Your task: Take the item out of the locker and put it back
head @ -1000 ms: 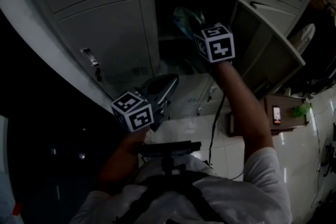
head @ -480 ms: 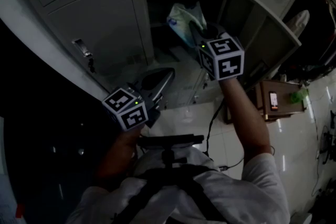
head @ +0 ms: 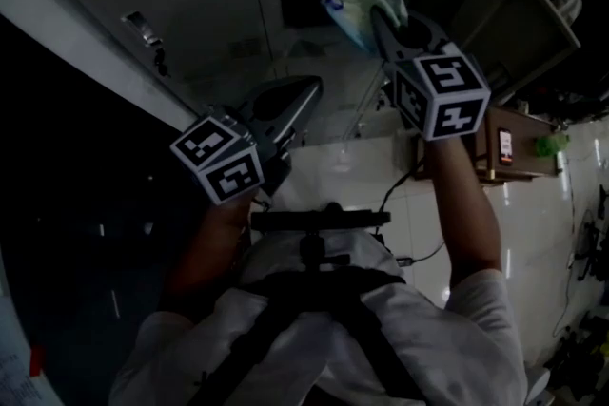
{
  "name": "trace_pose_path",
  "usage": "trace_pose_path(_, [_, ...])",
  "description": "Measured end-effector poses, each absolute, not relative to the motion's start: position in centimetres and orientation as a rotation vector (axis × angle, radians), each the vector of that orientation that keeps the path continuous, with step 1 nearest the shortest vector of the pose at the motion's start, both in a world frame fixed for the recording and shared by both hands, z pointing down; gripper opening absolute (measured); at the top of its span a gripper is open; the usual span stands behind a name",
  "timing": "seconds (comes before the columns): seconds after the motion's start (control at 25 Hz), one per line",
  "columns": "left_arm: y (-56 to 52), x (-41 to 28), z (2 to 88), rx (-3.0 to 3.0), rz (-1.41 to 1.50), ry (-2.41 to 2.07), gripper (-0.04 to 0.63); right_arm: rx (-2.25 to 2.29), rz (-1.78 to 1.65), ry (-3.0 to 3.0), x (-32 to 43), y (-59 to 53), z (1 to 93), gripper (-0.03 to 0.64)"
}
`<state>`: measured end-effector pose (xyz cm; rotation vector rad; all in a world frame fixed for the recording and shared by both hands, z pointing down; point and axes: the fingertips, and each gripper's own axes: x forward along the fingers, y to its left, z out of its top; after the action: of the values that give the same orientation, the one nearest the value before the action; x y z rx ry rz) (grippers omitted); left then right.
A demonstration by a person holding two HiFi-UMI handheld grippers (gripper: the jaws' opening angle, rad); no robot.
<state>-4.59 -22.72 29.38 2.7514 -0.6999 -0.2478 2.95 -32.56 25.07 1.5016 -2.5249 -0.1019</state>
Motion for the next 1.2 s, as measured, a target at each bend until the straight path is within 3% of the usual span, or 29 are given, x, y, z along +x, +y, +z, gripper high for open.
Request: trace_pose_path(1.2, [-20.4,-7.2,33.8,2.658,-0.207,-0.729,0.003,1.599,0.159,-2.512,5.1,-23.6,32.2,0.023])
